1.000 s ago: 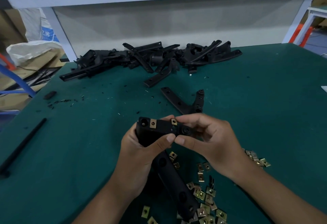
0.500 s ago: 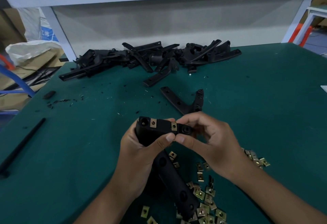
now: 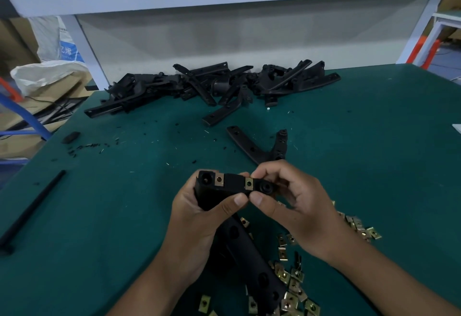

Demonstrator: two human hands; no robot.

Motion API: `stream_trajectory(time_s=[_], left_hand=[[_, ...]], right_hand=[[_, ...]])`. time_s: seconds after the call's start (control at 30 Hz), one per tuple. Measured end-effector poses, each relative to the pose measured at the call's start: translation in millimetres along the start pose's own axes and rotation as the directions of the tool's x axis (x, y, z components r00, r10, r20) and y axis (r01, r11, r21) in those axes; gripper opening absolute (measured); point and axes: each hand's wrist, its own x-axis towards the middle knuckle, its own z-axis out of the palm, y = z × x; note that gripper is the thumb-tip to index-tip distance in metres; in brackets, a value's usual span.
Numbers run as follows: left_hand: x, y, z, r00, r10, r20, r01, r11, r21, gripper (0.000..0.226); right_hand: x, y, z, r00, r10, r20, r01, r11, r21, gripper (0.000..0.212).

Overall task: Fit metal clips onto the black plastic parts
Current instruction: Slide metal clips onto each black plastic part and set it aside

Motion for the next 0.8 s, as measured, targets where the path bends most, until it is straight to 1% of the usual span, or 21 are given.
stream_trajectory(time_s=[0.07,0.13,0.27,0.5,0.63,0.8], left_hand=[[1.3,-0.6,-1.8,1.000,0.022,-0.014,-0.023,1.000,-0.016,0.038],[1.9,-1.3,-3.3,0.999,0.038,0.006,-0.038,0.999,-0.027,0.044],[0.8,-4.6,-2.9,0.998,0.062,-0.027,-0.060,0.994,0.091,0.036],[0.6,-6.3,-2.3,0.999,0.042,-0.017,-0.042,0.998,0.040,0.031],[0.0,-7.1,-3.2,0.999,0.042,-0.016,-0.041,0.998,0.047,0.031],[-0.2,-6.9,-3.2,0.999,0.034,-0.039,-0.030,0.996,0.089,0.036]], right_hand=[[0.0,1.0,-0.9,0.999,-0.005,-0.034,0.005,1.000,-0.021,0.018],[0.7,1.2,-2.0,0.998,-0.020,-0.052,0.017,0.998,-0.057,0.018],[0.9,2.0,-2.8,0.997,-0.030,-0.067,0.024,0.995,-0.098,0.021],[-0.1,0.8,-3.6,0.997,-0.028,-0.074,0.019,0.992,-0.122,0.023],[1.2,-0.1,-4.0,0.999,-0.018,-0.042,0.013,0.994,-0.109,0.019],[0.9,-1.3,-6.6,1.000,0.014,-0.016,-0.016,0.996,-0.083,0.021]])
